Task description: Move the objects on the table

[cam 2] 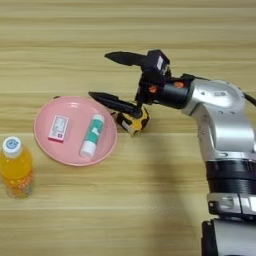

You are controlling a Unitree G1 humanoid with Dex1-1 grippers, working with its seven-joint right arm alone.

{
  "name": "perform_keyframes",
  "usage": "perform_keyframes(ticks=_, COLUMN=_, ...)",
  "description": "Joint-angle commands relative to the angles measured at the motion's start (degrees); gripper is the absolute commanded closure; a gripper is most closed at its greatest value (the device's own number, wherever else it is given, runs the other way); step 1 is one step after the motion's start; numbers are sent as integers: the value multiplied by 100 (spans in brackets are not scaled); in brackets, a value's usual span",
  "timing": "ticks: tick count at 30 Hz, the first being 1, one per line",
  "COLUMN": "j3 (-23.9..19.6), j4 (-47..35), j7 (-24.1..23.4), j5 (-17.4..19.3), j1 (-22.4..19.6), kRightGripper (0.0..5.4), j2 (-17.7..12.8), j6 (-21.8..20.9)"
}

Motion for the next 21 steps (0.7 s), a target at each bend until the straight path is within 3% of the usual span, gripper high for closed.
perform_keyframes(ticks=1, j3=-340, j4=299, j7=-211, j5=-185, j1=-206, kRightGripper=4, j2=-529, j6=-354)
perform_keyframes(ticks=6, j3=-358, j4=682, j7=-344, j5=-527, j1=25, kRightGripper=4, j2=-732, j6=-588)
perform_keyframes(ticks=12, j3=-148, j4=1129, j7=-895, j5=-1301, j1=238, kRightGripper=4, j2=-781, j6=-835)
perform_keyframes(ticks=21, j3=38, j4=1596, j7=-1391, j5=-1618, j1=78, kRightGripper=4, j2=-597, j6=-804)
